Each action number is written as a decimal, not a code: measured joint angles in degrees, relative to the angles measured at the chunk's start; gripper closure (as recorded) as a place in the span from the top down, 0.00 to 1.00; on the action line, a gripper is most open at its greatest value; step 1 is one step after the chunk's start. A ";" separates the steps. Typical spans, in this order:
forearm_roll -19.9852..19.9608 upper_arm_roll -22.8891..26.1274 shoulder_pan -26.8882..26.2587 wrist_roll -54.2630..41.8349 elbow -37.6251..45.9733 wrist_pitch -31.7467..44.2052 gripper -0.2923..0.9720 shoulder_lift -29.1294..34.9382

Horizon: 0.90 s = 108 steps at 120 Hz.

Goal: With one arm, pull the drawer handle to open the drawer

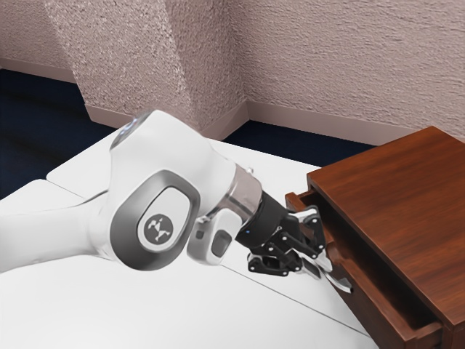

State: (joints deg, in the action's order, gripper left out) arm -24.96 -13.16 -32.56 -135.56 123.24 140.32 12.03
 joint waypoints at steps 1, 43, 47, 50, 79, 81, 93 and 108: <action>0.01 0.00 -0.01 -0.01 0.02 0.01 0.25 0.01; 1.98 -0.20 0.02 -0.12 3.72 0.21 0.29 3.46; 2.20 -0.20 0.04 -0.07 4.17 0.19 0.29 3.98; 2.32 -0.27 0.01 -0.04 4.54 0.18 0.29 4.36; 2.58 -0.44 -0.13 -0.19 8.35 0.11 0.29 7.89; 2.59 -0.44 -0.12 -0.20 8.58 0.09 0.29 8.18; 3.09 -0.46 -0.17 -0.09 9.95 -0.16 0.28 10.13; 3.35 -0.46 -0.21 -0.09 11.55 -0.31 0.28 11.93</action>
State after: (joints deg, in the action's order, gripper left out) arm -21.61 -13.62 -32.77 -135.65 134.79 140.01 23.96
